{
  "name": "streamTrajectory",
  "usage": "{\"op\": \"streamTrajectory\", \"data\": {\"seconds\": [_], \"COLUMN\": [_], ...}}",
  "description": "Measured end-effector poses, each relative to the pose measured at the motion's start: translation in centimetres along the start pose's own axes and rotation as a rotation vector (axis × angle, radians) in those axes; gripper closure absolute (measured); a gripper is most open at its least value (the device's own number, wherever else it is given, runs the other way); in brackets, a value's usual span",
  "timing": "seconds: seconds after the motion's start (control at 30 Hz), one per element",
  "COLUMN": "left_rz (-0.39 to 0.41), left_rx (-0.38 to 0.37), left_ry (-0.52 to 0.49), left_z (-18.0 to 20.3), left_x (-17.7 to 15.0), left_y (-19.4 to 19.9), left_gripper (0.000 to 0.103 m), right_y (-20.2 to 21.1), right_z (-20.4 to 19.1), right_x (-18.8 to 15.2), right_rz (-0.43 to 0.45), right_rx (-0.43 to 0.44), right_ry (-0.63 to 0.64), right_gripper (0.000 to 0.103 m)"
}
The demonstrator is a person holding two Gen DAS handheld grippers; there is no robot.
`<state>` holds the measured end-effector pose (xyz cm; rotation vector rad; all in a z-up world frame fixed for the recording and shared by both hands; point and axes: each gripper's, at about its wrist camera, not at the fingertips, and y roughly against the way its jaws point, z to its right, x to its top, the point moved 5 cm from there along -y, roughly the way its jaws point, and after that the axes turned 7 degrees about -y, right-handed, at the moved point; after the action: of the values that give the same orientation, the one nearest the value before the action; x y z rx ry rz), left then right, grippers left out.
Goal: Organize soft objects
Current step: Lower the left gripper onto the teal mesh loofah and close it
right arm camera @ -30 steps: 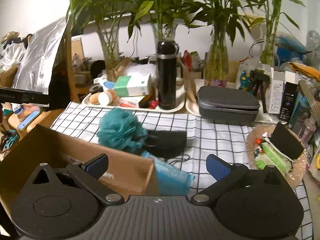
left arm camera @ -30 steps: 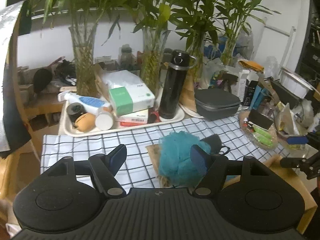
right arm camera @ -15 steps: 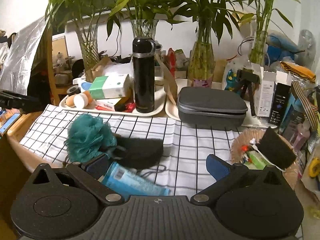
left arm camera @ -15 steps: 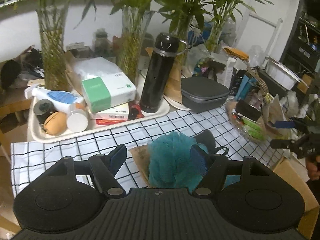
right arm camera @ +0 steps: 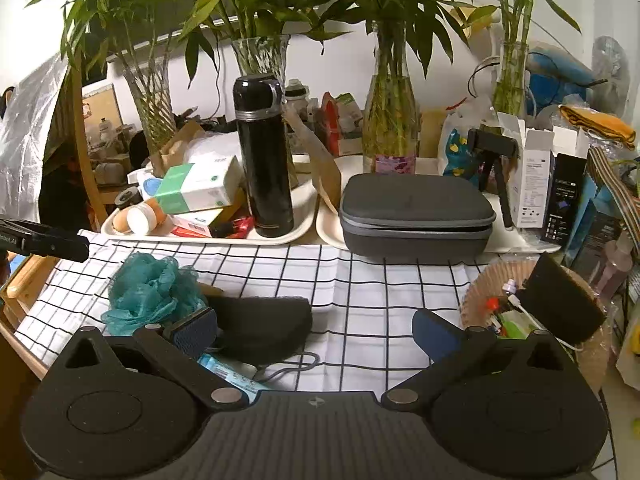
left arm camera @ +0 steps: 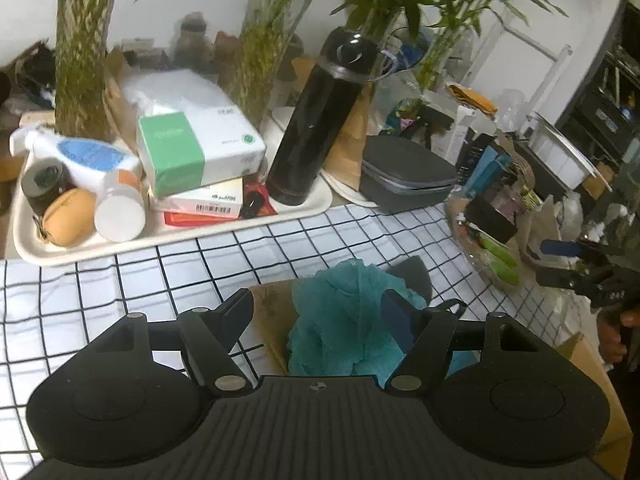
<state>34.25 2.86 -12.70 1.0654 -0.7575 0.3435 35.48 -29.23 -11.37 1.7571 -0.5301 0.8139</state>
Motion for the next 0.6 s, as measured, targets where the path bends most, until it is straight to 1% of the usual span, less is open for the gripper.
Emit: {"op": "streamTrajectory", "data": {"seconds": [0.1, 0.23, 0.4, 0.53, 0.6], "left_rz": [-0.012, -0.044, -0.093, -0.134, -0.146], "left_rx": [-0.018, -0.095, -0.175, -0.23, -0.24], "left_ry": [0.021, 0.045, 0.084, 0.117, 0.141], "left_z": [-0.4, -0.7, -0.9, -0.8, -0.9], "left_x": [-0.2, -0.4, -0.8, -1.3, -1.5], "left_y": [-0.8, -2.1, -4.0, -6.0, -6.8], "left_gripper": [0.033, 0.033, 0.025, 0.025, 0.024], "right_y": [-0.5, -0.9, -1.2, -1.6, -1.9], "right_z": [0.2, 0.2, 0.0, -0.1, -0.2], "right_x": [-0.1, -0.3, -0.1, 0.0, 0.0], "right_rz": [-0.015, -0.03, -0.035, -0.046, -0.052], "right_rx": [-0.006, -0.01, -0.006, 0.001, 0.008], "right_ry": [-0.013, -0.016, -0.005, -0.003, 0.006], "right_gripper": [0.0, 0.0, 0.0, 0.0, 0.0]}}
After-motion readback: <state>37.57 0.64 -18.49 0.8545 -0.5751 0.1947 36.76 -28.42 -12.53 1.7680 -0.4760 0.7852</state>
